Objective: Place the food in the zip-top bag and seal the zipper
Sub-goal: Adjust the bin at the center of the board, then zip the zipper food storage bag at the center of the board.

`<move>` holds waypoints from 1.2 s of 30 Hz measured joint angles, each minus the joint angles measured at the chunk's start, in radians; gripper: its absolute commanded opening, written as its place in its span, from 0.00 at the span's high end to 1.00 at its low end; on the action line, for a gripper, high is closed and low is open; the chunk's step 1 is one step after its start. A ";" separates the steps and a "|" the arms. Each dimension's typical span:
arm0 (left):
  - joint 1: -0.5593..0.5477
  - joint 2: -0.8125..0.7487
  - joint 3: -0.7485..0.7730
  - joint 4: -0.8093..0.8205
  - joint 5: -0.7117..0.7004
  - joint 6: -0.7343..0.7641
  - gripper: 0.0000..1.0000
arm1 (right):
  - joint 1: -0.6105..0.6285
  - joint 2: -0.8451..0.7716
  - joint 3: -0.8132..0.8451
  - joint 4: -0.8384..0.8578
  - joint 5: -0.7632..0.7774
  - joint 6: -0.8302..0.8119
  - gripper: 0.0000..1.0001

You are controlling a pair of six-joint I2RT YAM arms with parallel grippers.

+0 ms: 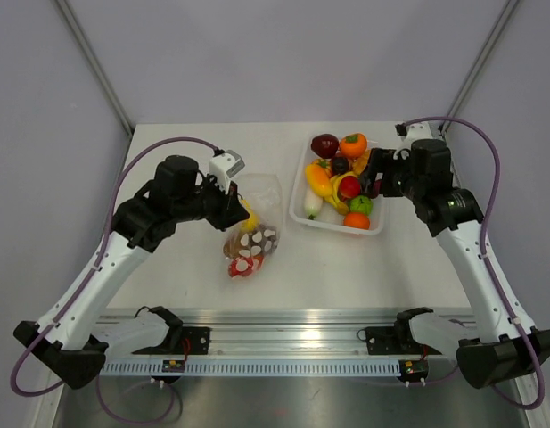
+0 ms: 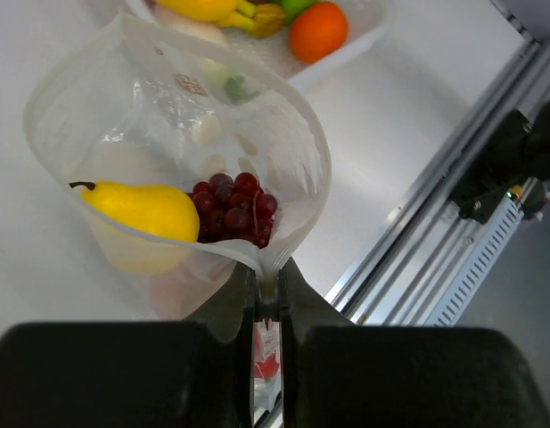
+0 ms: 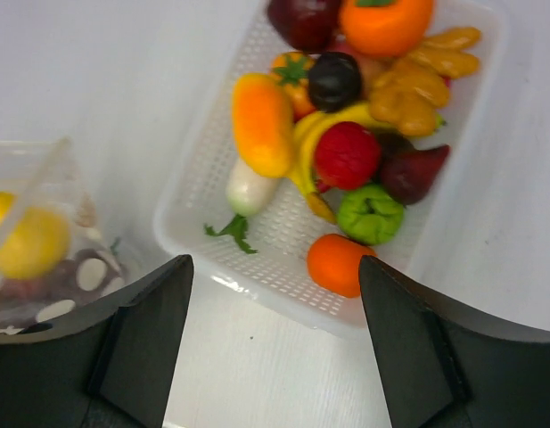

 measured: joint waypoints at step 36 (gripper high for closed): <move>0.000 0.062 -0.050 -0.042 0.380 0.289 1.00 | 0.594 0.343 0.167 0.116 -0.153 -0.426 0.19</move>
